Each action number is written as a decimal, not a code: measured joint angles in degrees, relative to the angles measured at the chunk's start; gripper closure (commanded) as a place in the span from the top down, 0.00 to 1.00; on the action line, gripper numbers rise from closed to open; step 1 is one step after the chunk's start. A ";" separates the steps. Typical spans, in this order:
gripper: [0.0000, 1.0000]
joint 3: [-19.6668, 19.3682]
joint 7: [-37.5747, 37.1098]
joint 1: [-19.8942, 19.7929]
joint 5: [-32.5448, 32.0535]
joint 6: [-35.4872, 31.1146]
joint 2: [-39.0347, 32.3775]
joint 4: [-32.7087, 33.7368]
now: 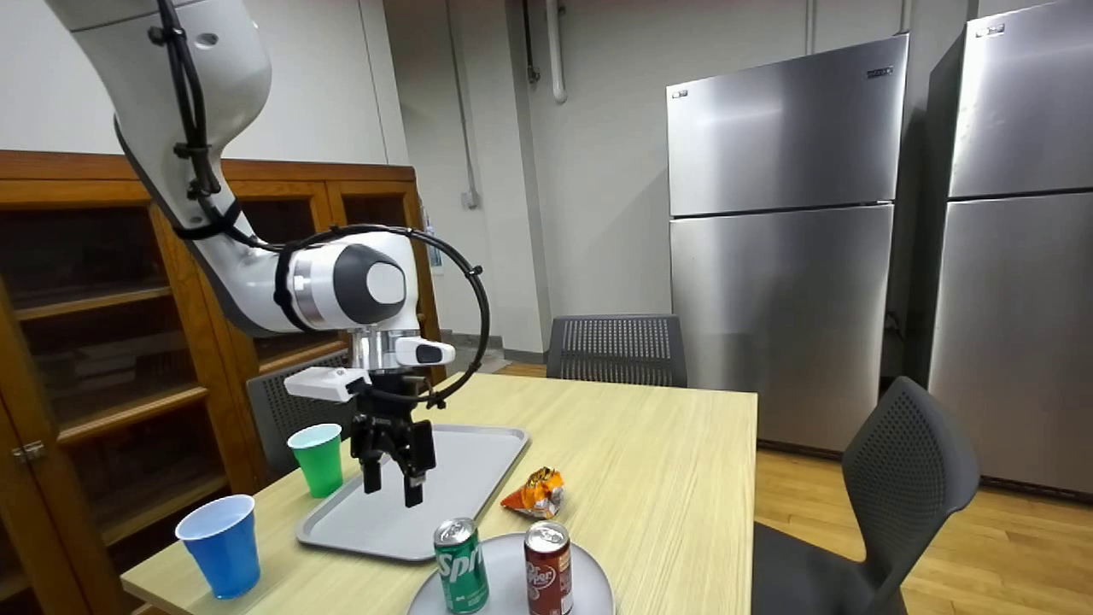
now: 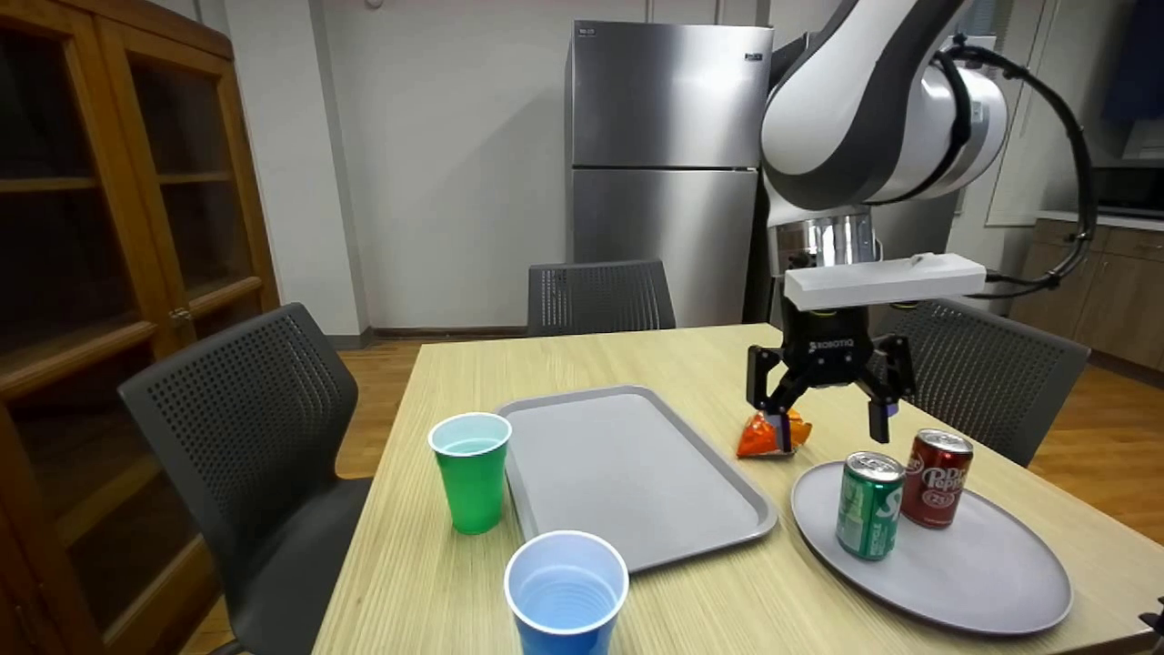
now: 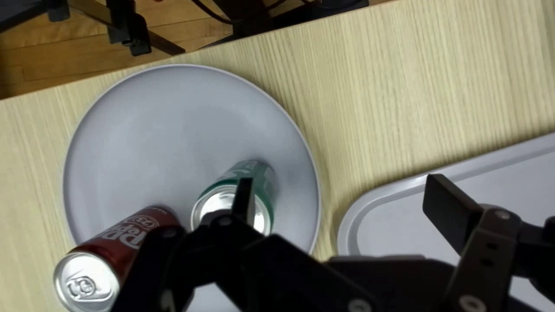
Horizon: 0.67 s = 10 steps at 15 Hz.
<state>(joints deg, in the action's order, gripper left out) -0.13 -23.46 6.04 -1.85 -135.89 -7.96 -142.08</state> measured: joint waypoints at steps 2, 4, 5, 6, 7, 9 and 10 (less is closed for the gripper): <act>1.00 -1.18 -0.06 -1.09 0.00 -0.78 0.19 -0.72; 1.00 -2.12 -0.08 -2.02 0.00 -1.20 0.35 -1.33; 1.00 -2.55 -0.09 -2.44 0.00 -1.32 0.39 -1.59; 1.00 -2.97 -0.09 -2.79 0.00 -1.46 0.40 -1.80; 1.00 -3.26 -0.12 -3.14 0.00 -1.63 0.40 -1.98; 1.00 -3.84 -0.39 -3.53 -0.03 -2.41 0.40 -2.41; 1.00 -4.08 -0.55 -3.64 -0.03 -3.03 0.40 -2.70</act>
<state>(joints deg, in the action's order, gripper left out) -4.21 -24.01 2.40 -1.88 -138.92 -7.56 -144.78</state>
